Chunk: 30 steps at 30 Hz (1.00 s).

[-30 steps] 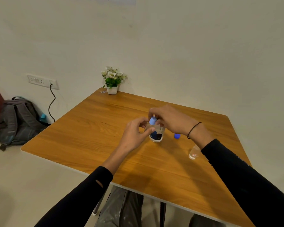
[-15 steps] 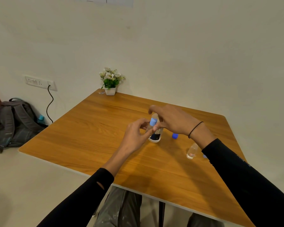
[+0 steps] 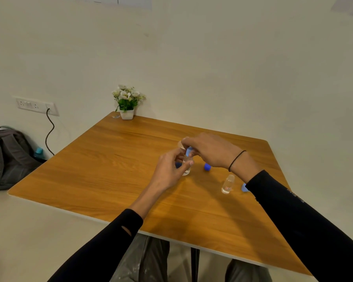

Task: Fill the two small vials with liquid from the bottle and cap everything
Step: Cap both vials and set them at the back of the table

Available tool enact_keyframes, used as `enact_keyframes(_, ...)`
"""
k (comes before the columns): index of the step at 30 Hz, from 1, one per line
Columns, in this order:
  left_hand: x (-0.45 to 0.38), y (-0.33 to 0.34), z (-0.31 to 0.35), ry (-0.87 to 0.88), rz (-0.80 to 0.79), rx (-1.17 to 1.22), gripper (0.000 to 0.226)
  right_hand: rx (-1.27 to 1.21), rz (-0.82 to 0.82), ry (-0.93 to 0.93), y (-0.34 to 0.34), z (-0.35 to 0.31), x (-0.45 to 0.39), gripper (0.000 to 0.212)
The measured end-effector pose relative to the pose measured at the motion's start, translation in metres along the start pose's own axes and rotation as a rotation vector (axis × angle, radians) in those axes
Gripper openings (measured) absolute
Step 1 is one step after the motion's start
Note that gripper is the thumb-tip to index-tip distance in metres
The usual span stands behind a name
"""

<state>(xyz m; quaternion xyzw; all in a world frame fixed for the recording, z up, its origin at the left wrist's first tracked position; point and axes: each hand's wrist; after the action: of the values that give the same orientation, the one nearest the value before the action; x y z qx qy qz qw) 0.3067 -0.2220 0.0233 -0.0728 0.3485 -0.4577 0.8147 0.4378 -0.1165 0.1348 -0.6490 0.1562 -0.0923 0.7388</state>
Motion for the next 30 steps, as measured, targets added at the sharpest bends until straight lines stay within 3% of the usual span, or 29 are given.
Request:
enact_keyframes(4,-0.012,0.026,0.01,0.012,-0.007,0.032,0.022,-0.018,0.024,0.057,0.001,0.023,0.015,0.032)
enact_keyframes(12,-0.06,0.093,0.039,0.053,-0.11,0.186,0.038,-0.256,0.134,0.309,0.0,0.094,0.05,0.008)
enact_keyframes(14,-0.07,0.11,0.04,0.022,-0.177,0.185,0.049,-0.257,0.143,0.387,0.007,0.114,0.058,0.014)
enact_keyframes(17,-0.076,0.13,0.031,-0.026,-0.233,0.155,0.043,-0.266,0.112,0.507,0.029,0.141,0.064,0.015)
enact_keyframes(26,-0.056,0.137,0.008,-0.248,-0.18,0.286,0.034,-0.342,0.037,0.663,0.098,0.177,0.071,0.013)
enact_keyframes(30,-0.042,0.131,0.014,-0.3,-0.185,0.395,0.038,-0.35,0.013,0.687,0.092,0.179,0.074,0.033)
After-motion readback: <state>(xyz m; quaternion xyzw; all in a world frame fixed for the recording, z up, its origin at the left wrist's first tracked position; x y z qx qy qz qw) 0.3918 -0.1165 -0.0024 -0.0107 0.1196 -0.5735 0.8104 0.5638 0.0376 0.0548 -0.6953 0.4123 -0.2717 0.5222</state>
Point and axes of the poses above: each hand's wrist, its own x-axis away from the middle knuckle, its own y-axis out of the palm, z = x × y, and after that the axes turned 5 degrees about y, right-handed
